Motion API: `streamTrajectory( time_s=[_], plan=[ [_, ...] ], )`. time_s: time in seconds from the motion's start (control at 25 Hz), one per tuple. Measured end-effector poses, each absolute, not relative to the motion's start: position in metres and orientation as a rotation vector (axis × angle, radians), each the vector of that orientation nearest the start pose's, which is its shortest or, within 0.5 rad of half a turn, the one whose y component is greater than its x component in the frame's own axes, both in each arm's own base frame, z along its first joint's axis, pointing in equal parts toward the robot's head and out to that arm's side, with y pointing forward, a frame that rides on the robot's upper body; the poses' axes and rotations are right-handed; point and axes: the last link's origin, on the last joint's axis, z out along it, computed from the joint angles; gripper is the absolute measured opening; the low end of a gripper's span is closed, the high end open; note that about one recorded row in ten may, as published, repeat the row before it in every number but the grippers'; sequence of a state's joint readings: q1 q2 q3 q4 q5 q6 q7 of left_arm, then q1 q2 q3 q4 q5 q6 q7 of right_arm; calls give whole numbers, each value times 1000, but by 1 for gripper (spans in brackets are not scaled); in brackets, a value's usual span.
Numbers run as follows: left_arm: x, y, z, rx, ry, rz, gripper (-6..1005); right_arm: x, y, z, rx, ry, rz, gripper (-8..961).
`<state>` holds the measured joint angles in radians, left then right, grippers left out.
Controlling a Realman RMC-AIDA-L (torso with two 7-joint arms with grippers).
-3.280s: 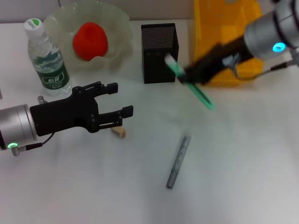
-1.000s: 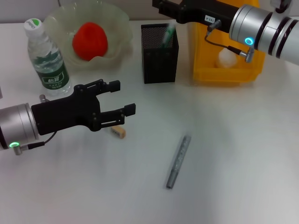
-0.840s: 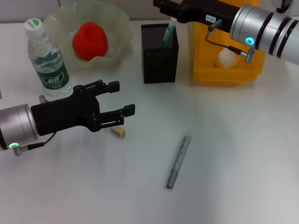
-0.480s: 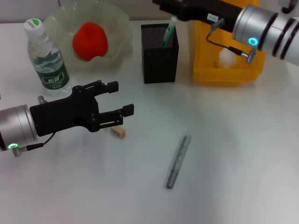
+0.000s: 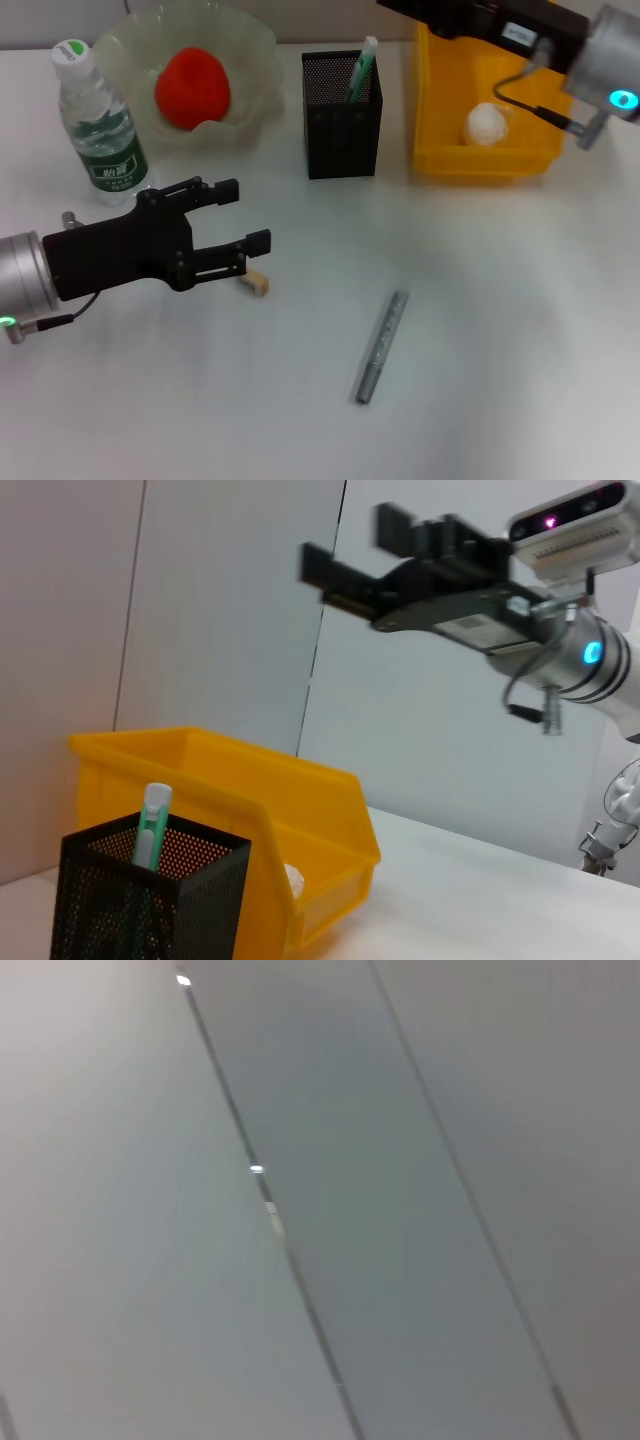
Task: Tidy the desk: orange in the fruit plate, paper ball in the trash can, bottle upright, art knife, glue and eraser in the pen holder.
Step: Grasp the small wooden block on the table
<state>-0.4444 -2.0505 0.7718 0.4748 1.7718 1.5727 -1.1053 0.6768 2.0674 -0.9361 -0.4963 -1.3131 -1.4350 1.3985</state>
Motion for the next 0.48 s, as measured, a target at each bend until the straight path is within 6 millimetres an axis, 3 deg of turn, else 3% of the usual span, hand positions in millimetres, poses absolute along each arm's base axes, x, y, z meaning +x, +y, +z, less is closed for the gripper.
streamTrajectory(
  time_s=[0.24, 0.28, 0.48],
  plan=[
    [-284, 298, -6, -2631, -506, -889, 802, 191, 354, 22, -2647, 593, 1265, 631],
    [-284, 298, -6, -2630, -505, -889, 802, 202, 341, 25, -2717, 581, 1208, 631],
    [-284, 297, -8, -2643, -499, -884, 802, 229, 315, 25, -2833, 588, 1018, 631]
  ],
)
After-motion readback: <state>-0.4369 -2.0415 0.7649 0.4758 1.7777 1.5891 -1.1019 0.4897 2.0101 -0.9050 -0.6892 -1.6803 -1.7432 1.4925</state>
